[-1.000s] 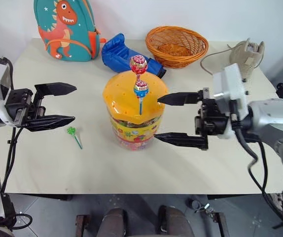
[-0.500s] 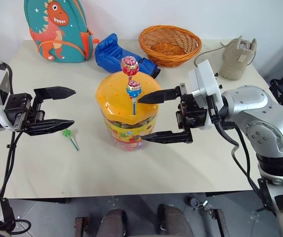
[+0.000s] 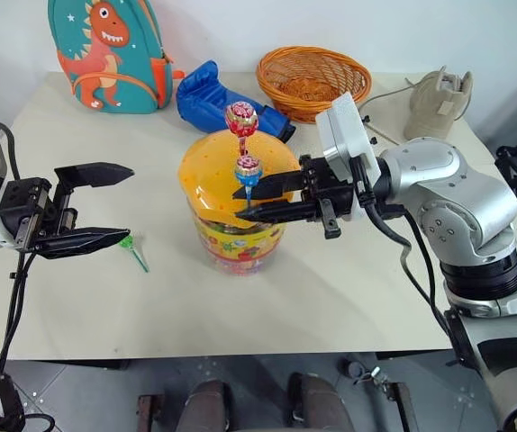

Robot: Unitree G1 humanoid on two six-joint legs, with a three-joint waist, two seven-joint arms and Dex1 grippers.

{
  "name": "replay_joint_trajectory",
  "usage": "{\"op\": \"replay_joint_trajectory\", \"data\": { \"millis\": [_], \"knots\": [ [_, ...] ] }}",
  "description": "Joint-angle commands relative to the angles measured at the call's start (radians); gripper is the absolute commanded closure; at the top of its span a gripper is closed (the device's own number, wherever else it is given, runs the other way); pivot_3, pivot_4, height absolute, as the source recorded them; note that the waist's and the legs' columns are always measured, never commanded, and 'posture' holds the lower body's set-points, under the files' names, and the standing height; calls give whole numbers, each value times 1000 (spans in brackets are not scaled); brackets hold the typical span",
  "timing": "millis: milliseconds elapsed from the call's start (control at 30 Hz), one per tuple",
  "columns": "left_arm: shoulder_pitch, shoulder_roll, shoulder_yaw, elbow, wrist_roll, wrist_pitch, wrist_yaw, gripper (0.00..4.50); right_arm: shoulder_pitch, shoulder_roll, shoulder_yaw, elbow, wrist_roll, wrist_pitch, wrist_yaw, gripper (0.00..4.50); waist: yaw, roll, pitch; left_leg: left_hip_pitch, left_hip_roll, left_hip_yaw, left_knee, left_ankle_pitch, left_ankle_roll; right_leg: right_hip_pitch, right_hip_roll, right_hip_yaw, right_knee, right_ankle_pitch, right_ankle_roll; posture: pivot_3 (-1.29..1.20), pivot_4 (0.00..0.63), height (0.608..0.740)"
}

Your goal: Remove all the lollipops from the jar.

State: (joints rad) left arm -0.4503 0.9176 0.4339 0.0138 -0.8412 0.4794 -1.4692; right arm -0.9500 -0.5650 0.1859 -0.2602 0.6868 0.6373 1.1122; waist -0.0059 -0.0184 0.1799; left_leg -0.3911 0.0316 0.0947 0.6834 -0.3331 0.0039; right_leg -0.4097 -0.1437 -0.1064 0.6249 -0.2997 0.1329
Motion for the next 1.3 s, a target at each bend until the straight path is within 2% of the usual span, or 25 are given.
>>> {"op": "replay_joint_trajectory", "data": {
  "millis": [33, 367, 567, 733, 800, 900, 1000, 1133, 1300],
  "knots": [
    [13, 11, 45, -31, -34, -3, -2, 0, -22, 11, -53, -15, 16, -27, 13, 4442, 0, 0, 0, 0, 0, 0, 0, 0, 0, 0, 0, 0, 0, 0, 0, 0, 150, 740],
    [20, -8, 27, -31, -44, -5, -11, 0, -156, 15, -118, 139, -14, -79, 58, 4442, 0, 0, 0, 0, 0, 0, 0, 0, 0, 0, 0, 0, 0, 0, 0, 0, 150, 740],
    [52, 27, 21, -52, -44, 82, 28, 0, -145, -131, -179, 166, -26, -38, 94, 4442, 4, 0, 0, 0, 0, 0, 0, 0, 0, 0, 0, 0, 0, 0, 0, 0, 150, 740],
    [103, 26, 40, -109, -49, 61, -5, 0, 21, -303, -278, 78, 21, 104, 62, 4442, 4, 0, 0, 0, 0, 0, 0, 0, 0, 0, -1, 0, 0, 0, 0, 0, 150, 740],
    [151, 34, 61, -146, -57, 57, -33, 0, 138, -359, -333, 23, 48, 173, 35, 4442, 3, 0, 0, 0, 0, 1, -1, 0, 0, -1, -1, 0, -1, 0, 0, 0, 150, 740],
    [231, 52, 77, -185, -48, 51, -79, 0, 297, -394, -401, -44, 89, 255, -19, 4442, -1, 0, 0, 0, 0, 2, -1, 0, 0, -1, -1, 0, -1, 0, -1, 0, 150, 740],
    [289, 49, 67, -227, -58, 46, -86, 0, 457, -436, -407, -97, 93, 324, -44, 4442, 3, 1, 0, 1, 1, 2, -1, 0, 0, 0, -1, 0, -1, 0, -1, 0, 150, 740],
    [304, 8, 25, -285, -74, 41, -41, 0, 666, -412, -426, -104, 83, 338, -86, 4442, 15, 0, 0, 1, 0, 0, -1, -1, 1, 2, -2, 0, -2, 0, -1, 0, 150, 740],
    [310, -4, -13, -338, -88, 53, -33, 0, 706, -351, -399, -35, 45, 368, -204, 4442, 15, 1, 0, 1, -1, 1, 0, -1, 1, 1, -2, 0, -1, 0, 0, 0, 150, 740]
  ]
}}
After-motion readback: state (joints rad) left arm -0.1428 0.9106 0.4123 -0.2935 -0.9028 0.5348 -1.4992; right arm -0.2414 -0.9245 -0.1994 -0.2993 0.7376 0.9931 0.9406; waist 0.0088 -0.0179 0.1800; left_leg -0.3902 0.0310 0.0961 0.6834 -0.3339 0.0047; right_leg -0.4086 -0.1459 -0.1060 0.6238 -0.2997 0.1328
